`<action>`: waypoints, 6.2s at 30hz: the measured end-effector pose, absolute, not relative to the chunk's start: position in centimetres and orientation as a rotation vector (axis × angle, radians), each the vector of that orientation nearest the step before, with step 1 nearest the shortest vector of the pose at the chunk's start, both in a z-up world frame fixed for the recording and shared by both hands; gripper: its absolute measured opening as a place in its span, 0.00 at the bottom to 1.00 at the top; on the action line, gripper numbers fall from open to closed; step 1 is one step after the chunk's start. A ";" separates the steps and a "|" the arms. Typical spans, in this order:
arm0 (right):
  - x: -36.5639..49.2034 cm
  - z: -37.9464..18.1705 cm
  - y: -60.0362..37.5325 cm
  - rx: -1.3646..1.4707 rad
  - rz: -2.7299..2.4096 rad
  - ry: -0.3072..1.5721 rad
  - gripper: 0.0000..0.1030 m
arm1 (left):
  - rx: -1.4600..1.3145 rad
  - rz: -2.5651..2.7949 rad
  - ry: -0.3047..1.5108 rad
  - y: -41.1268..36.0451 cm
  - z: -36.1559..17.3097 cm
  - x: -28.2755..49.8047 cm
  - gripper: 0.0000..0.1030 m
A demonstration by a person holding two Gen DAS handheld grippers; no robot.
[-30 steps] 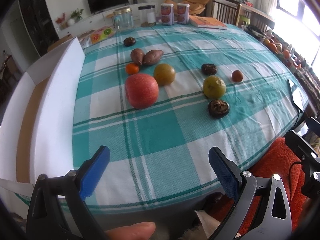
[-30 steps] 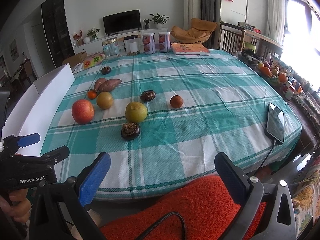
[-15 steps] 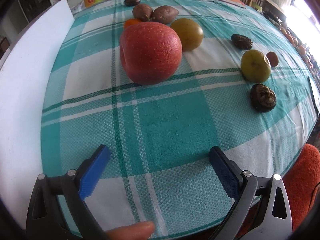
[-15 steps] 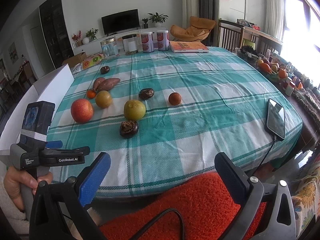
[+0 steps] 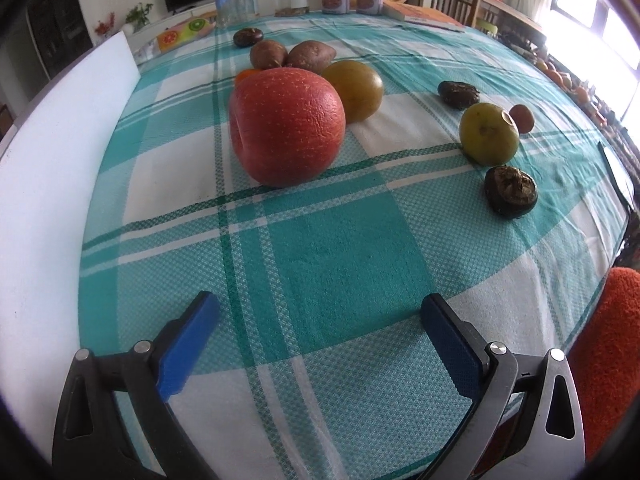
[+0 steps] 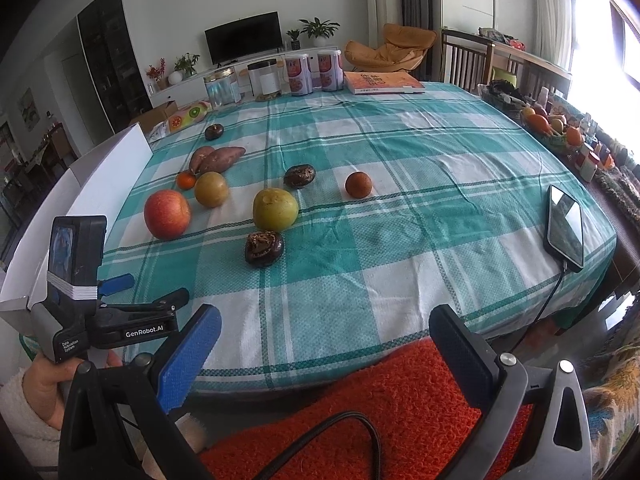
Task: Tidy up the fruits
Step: 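Grasp the red apple with the left tool while the right tool grasps a small orange, then carry both fruits into the white box and open both tools, then withdraw both tools from the box back over the table, then move the left tool to the orange mandarin and close on it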
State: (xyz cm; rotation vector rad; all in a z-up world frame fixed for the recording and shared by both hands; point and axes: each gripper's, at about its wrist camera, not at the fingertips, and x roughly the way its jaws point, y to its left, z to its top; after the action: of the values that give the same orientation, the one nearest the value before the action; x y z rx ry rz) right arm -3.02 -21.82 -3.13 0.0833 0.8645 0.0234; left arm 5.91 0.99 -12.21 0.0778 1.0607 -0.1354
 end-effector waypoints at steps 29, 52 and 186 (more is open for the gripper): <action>11.7 -6.0 -30.5 0.332 0.084 0.973 0.90 | -0.091 -0.182 0.957 3.5 -7.9 13.9 0.55; 13.3 -5.8 -27.9 0.321 0.183 0.963 0.29 | -0.324 -0.300 0.947 7.7 -7.1 10.8 0.54; 16.6 -12.1 -28.4 0.112 -0.240 0.965 1.00 | 0.034 -0.085 0.907 3.0 -12.0 13.1 0.89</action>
State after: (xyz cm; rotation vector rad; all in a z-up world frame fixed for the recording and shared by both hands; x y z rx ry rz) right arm 16.61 -28.45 -12.06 0.1120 0.9648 -0.2399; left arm 13.10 2.96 -11.97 0.0342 0.9068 -0.0849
